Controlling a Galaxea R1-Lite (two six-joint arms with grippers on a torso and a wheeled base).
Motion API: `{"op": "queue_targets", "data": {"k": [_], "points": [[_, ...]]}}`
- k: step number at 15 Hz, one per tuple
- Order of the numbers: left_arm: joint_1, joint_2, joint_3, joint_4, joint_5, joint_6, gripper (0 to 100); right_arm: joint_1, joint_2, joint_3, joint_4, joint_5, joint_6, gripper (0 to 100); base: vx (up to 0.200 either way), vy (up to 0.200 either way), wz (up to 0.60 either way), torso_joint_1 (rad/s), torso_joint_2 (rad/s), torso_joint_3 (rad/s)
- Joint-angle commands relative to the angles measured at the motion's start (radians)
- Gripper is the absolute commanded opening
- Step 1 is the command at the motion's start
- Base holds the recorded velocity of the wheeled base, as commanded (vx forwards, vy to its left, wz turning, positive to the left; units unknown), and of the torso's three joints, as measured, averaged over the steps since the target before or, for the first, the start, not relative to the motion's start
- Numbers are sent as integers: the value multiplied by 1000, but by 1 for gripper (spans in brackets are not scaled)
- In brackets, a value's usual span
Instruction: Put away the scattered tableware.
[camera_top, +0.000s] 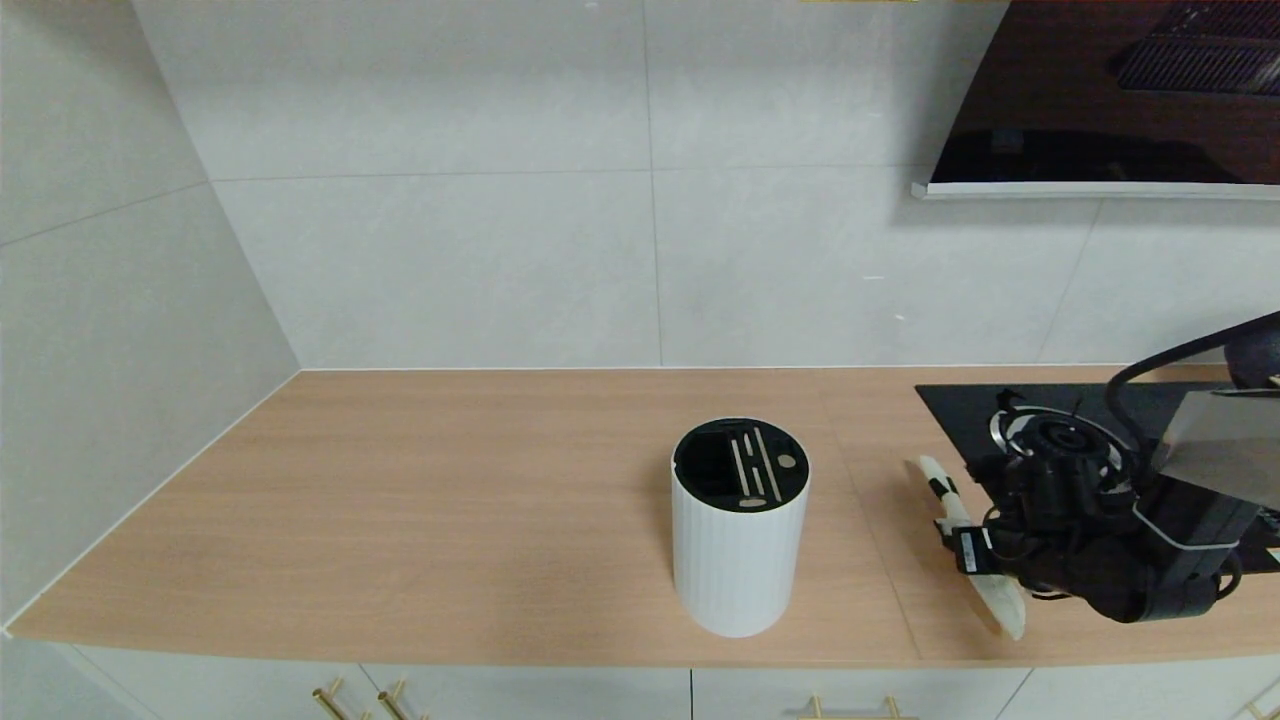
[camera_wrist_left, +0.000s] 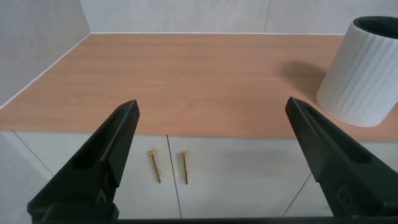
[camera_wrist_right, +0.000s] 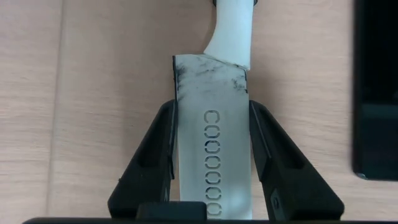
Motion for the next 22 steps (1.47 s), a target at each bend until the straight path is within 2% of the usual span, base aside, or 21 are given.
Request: {"op": "queue_targets", "data": {"k": [1,3,4,5,6,7,8,9,10,11,12,13,14,15,16,17,18,19,20,21,22], "points": [[1,0,0,0,0,1,100,8,-171,48,-3,3,11,0,0,0,0,0,0,0],[1,0,-1,-3,-1,3,100,29,-265,77,-3,3,13,0,0,0,0,0,0,0],[-1,0,-27,-5,-18,3,100,60,-328,88,0,0,16,0,0,0,0,0,0,0],[-1,10,-95,7,-58,3,100,77,-391,92,5,-1,23,0,0,0,0,0,0,0],[-16,125,-242,41,-178,0,100,117,-492,88,31,-3,25,0,0,0,0,0,0,0],[-16,283,-348,47,-267,1,100,152,-562,71,71,-3,25,0,0,0,0,0,0,0],[-16,362,-394,47,-305,1,100,170,-587,60,89,-3,25,0,0,0,0,0,0,0],[-21,566,-500,43,-395,0,100,209,-639,3,157,-9,25,0,0,0,0,0,0,0],[-21,646,-528,38,-422,1,100,224,-658,-26,194,-12,25,0,0,0,0,0,0,0],[-47,804,-563,3,-457,1,100,250,-690,-87,275,-16,25,0,0,0,0,0,0,0],[-90,882,-567,-23,-457,-2,100,264,-699,-107,298,-16,25,0,0,0,0,0,0,0],[-197,1031,-563,-94,-455,-42,100,287,-696,-141,307,-16,25,0,0,0,0,0,0,0],[-258,1117,-563,-171,-455,-74,100,304,-696,-155,312,-16,25,0,0,0,0,0,0,0],[-292,1189,-570,-267,-455,-109,100,325,-700,-156,312,-18,25,0,0,0,0,0,0,0],[-315,1271,-575,-419,-455,-168,100,348,-708,-143,312,-23,28,0,0,0,0,0,0,0],[-321,1306,-575,-490,-455,-200,100,359,-707,-136,312,-27,28,0,0,0,0,0,0,0],[-344,1412,-575,-704,-455,-327,100,414,-704,-129,302,-61,26,0,0,0,0,0,0,0],[-369,1484,-577,-816,-455,-421,100,451,-702,-133,302,-82,28,0,0,0,0,0,0,0],[-377,1505,-577,-849,-455,-445,100,468,-700,-130,302,-87,28,0,0,0,0,0,0,0],[-401,1588,-598,-948,-457,-471,100,523,-697,-129,309,-90,28,0,0,0,0,0,0,0],[-423,1623,-641,-991,-449,-471,100,549,-684,-130,309,-93,28,0,0,0,0,0,0,0]]}}
